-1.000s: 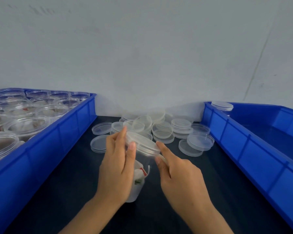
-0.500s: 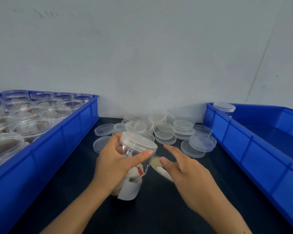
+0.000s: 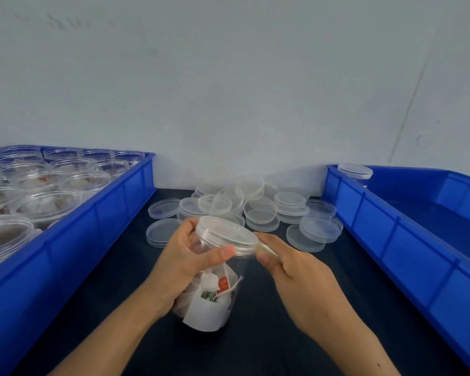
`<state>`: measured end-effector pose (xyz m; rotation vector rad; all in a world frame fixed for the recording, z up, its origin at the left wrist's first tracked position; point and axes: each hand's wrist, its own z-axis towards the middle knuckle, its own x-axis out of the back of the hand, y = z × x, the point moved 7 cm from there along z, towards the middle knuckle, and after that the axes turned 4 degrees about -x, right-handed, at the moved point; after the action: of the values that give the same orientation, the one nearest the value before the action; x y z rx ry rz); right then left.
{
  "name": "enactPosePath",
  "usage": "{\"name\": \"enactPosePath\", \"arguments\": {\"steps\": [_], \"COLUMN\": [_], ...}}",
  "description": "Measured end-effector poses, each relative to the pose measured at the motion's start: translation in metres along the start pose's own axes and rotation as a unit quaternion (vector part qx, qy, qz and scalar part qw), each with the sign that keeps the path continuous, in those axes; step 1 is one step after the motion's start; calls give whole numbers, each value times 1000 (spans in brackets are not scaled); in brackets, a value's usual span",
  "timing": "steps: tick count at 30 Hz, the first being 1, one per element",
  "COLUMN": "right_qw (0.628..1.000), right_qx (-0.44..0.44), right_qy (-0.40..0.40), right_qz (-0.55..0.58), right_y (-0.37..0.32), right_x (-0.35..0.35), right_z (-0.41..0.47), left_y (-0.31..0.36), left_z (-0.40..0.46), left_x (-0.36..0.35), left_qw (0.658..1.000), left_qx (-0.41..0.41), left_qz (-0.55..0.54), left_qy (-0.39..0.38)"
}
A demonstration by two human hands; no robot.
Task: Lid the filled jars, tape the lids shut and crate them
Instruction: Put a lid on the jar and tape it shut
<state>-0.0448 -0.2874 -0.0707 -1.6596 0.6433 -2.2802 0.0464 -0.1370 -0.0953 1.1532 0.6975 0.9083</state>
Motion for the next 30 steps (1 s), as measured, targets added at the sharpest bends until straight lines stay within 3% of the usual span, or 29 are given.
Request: {"name": "enactPosePath", "arguments": {"steps": [5,11,16,25,30], "right_qw": [998,993,990,999,999], "right_qx": [27,41,49,41,35], "right_qy": [46,99,107,20,3], "right_qz": [-23,-52,-76,6,-2], "right_y": [-8,-16,-23,-16,-9], "right_x": [-3,-4,-7,-1,3], "right_z": [-3,-8,-13,-10,-6], "left_y": [3,14,17,15,6], "left_z": [-4,-15,-14,-4,-1], "left_x": [-7,-4,-5,9,6], "left_qw": [999,984,962,983,998], "left_qx": [-21,-107,-121,-86,-26], "left_qz": [24,140,230,122,19], "left_qy": [-33,35,82,108,59]}}
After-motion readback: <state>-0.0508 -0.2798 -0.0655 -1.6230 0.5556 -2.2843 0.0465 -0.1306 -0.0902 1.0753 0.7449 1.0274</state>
